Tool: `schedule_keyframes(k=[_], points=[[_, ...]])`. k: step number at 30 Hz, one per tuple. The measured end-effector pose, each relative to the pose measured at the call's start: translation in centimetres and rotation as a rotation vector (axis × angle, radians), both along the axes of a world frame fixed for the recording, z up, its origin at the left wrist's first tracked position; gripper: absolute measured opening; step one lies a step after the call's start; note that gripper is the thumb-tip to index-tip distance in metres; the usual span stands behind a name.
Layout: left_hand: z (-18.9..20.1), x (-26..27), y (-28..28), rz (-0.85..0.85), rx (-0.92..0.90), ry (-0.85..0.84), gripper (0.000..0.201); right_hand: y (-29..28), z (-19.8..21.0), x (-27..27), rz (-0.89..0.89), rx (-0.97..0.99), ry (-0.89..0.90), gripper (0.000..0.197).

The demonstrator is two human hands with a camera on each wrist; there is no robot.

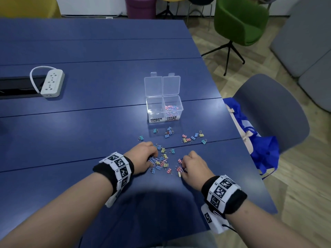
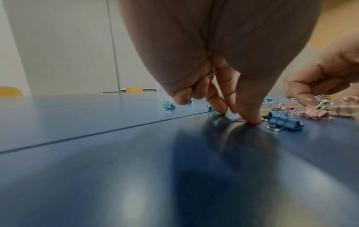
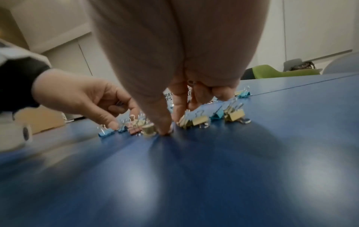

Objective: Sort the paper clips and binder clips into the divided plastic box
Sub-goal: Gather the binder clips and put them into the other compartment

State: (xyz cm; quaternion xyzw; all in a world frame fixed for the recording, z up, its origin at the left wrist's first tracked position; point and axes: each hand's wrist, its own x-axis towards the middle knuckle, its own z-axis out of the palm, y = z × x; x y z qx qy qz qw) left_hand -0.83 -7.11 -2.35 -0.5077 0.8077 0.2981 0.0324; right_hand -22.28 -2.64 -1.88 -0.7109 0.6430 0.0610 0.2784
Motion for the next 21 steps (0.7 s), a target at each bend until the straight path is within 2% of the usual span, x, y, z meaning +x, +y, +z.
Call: schedule_keyframes(k=[6,10,14,16,18,21], points=[[0.6,-0.8,-0.4,-0.012,-0.012,-0.112,0.008,-0.2,-0.4,0.9,0.092,-0.153,0.104,0.020],[0.4,-1.6,0.0,-0.004,-0.029,-0.201,0.019,-0.3,-0.7,1.4,0.108,-0.158,0.135,0.021],[0.5,-2.3,0.5,0.011,-0.021,-0.305,0.019,-0.3,-0.7,1.7,0.121,-0.148,0.117,0.022],[0.4,-2.6,0.7,0.025,-0.017,-0.355,0.025,-0.2,-0.6,1.7,0.078,-0.140,0.050,0.016],[0.3,-2.7,1.0,0.053,-0.012,-0.378,0.030,-0.3,-0.5,1.5,-0.074,-0.111,-0.114,0.013],[0.2,-2.3,0.8,0.096,0.005,-0.338,0.023,-0.9,-0.2,0.8,-0.306,-0.067,-0.365,0.009]])
